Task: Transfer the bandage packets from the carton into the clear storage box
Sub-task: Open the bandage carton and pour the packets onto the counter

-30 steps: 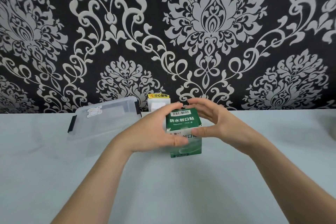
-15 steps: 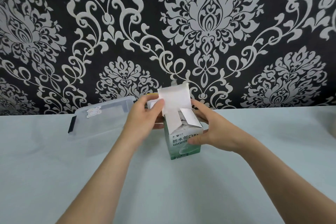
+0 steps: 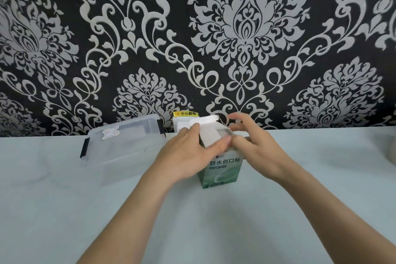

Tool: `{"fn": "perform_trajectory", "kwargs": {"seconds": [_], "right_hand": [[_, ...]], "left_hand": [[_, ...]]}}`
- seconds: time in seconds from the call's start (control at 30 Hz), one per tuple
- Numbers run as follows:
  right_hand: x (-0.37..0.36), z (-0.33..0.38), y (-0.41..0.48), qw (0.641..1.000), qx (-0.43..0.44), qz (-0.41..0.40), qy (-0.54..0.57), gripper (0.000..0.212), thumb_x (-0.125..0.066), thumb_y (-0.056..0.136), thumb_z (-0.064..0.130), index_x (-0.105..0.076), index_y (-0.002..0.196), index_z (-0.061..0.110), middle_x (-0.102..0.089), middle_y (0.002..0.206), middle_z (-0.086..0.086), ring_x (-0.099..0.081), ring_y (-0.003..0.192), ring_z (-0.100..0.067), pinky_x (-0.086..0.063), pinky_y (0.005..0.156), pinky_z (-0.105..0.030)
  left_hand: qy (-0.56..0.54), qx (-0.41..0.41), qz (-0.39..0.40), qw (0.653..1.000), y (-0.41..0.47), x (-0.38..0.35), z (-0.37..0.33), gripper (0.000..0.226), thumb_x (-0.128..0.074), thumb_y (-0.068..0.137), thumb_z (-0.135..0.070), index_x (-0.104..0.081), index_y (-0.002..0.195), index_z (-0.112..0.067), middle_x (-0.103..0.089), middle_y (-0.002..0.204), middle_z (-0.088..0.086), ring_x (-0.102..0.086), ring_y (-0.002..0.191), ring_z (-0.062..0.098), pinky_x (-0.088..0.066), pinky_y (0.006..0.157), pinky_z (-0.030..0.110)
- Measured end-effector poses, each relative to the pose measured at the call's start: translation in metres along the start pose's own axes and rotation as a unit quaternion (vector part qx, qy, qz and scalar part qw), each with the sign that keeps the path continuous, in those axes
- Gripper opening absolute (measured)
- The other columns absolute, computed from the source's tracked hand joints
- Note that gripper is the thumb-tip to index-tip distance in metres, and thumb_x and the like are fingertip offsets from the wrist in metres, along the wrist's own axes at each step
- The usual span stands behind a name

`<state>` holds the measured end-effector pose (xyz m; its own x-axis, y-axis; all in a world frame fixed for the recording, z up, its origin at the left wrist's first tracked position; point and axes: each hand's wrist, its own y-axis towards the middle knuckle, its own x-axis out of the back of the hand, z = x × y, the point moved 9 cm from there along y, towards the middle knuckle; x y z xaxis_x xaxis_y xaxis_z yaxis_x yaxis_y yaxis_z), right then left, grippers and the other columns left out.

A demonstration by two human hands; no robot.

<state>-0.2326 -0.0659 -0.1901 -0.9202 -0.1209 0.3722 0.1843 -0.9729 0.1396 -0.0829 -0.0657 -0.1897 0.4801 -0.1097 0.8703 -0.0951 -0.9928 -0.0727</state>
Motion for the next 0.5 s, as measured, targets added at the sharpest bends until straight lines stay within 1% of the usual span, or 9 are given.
{"fn": "perform_trajectory", "kwargs": {"seconds": [0.07, 0.1, 0.13, 0.17, 0.23, 0.3, 0.37, 0.43, 0.5], "right_hand": [[0.004, -0.003, 0.000, 1.000, 0.000, -0.022, -0.004, 0.042, -0.037, 0.096, 0.014, -0.045, 0.131, 0.035, -0.064, 0.106, -0.012, -0.066, 0.088, -0.024, -0.060, 0.068, -0.038], [0.005, -0.005, 0.000, 0.999, -0.006, -0.030, 0.008, 0.043, -0.034, 0.095, 0.012, -0.047, 0.130, 0.035, -0.063, 0.103, -0.017, -0.064, 0.090, -0.029, -0.061, 0.067, -0.041], [0.004, -0.006, 0.000, 0.999, -0.010, -0.038, 0.015, 0.044, -0.033, 0.096, 0.011, -0.048, 0.128, 0.036, -0.063, 0.102, -0.016, -0.063, 0.090, -0.029, -0.061, 0.066, -0.040], [0.004, -0.007, 0.001, 0.999, -0.008, -0.049, 0.007, 0.042, -0.035, 0.097, 0.012, -0.048, 0.128, 0.037, -0.064, 0.102, -0.011, -0.063, 0.090, -0.026, -0.061, 0.068, -0.039], [0.006, -0.009, 0.002, 0.996, 0.003, -0.073, -0.055, 0.039, -0.041, 0.099, 0.022, -0.040, 0.134, 0.038, -0.058, 0.118, 0.002, -0.060, 0.099, -0.019, -0.054, 0.084, -0.037], [0.009, -0.011, 0.002, 0.985, 0.009, -0.095, -0.143, 0.046, -0.039, 0.101, 0.031, -0.028, 0.145, 0.034, -0.041, 0.138, 0.002, -0.046, 0.121, -0.019, -0.038, 0.097, -0.032], [0.013, -0.009, 0.001, 0.962, 0.016, -0.118, -0.248, 0.048, -0.033, 0.103, 0.034, -0.024, 0.149, 0.030, -0.026, 0.152, 0.002, -0.025, 0.138, -0.020, -0.032, 0.105, -0.038], [0.014, -0.007, 0.001, 0.939, 0.017, -0.122, -0.322, 0.047, -0.027, 0.104, 0.035, -0.024, 0.151, 0.029, -0.018, 0.159, 0.008, -0.010, 0.146, -0.013, -0.025, 0.111, -0.044], [0.009, -0.003, 0.001, 0.940, 0.043, -0.113, -0.318, 0.046, -0.026, 0.105, 0.032, -0.030, 0.150, 0.025, -0.022, 0.159, 0.009, -0.010, 0.148, -0.009, -0.019, 0.115, -0.038]], "left_hand": [[0.018, -0.006, -0.036, 0.999, -0.001, 0.006, -0.004, 0.078, -0.046, 0.068, -0.085, -0.049, 0.123, -0.030, -0.050, 0.118, -0.006, -0.053, 0.113, 0.022, -0.047, 0.090, 0.037], [0.017, -0.013, -0.055, 0.998, -0.002, 0.010, -0.005, 0.069, -0.052, 0.069, -0.080, -0.052, 0.118, -0.031, -0.051, 0.112, -0.008, -0.055, 0.109, 0.020, -0.048, 0.089, 0.036], [0.005, -0.017, -0.066, 0.998, -0.003, 0.012, -0.005, 0.062, -0.056, 0.073, -0.073, -0.054, 0.118, -0.030, -0.052, 0.110, -0.009, -0.055, 0.108, 0.019, -0.047, 0.089, 0.034], [-0.021, -0.019, -0.071, 0.997, -0.002, 0.014, -0.003, 0.059, -0.058, 0.078, -0.065, -0.054, 0.124, -0.028, -0.053, 0.109, -0.009, -0.055, 0.108, 0.018, -0.046, 0.090, 0.033], [-0.109, -0.023, -0.064, 0.992, 0.000, 0.014, 0.001, 0.058, -0.054, 0.083, -0.056, -0.051, 0.133, -0.029, -0.060, 0.106, -0.010, -0.058, 0.103, 0.018, -0.048, 0.093, 0.039], [-0.220, -0.029, -0.070, 0.972, 0.003, 0.015, 0.008, 0.046, -0.045, 0.081, -0.048, -0.053, 0.125, -0.042, -0.064, 0.097, -0.008, -0.062, 0.095, 0.021, -0.052, 0.089, 0.050], [-0.289, -0.030, -0.096, 0.952, 0.008, 0.014, 0.018, 0.039, -0.042, 0.083, -0.034, -0.052, 0.116, -0.051, -0.067, 0.096, 0.002, -0.064, 0.091, 0.028, -0.054, 0.083, 0.052], [-0.291, -0.036, -0.113, 0.949, 0.009, 0.011, 0.020, 0.040, -0.045, 0.093, -0.020, -0.050, 0.122, -0.047, -0.064, 0.103, 0.003, -0.064, 0.087, 0.023, -0.055, 0.080, 0.043], [-0.216, -0.055, -0.146, 0.964, 0.006, 0.011, 0.016, 0.042, -0.049, 0.095, -0.011, -0.050, 0.128, -0.037, -0.056, 0.118, -0.002, -0.060, 0.092, 0.012, -0.050, 0.085, 0.030]]}}
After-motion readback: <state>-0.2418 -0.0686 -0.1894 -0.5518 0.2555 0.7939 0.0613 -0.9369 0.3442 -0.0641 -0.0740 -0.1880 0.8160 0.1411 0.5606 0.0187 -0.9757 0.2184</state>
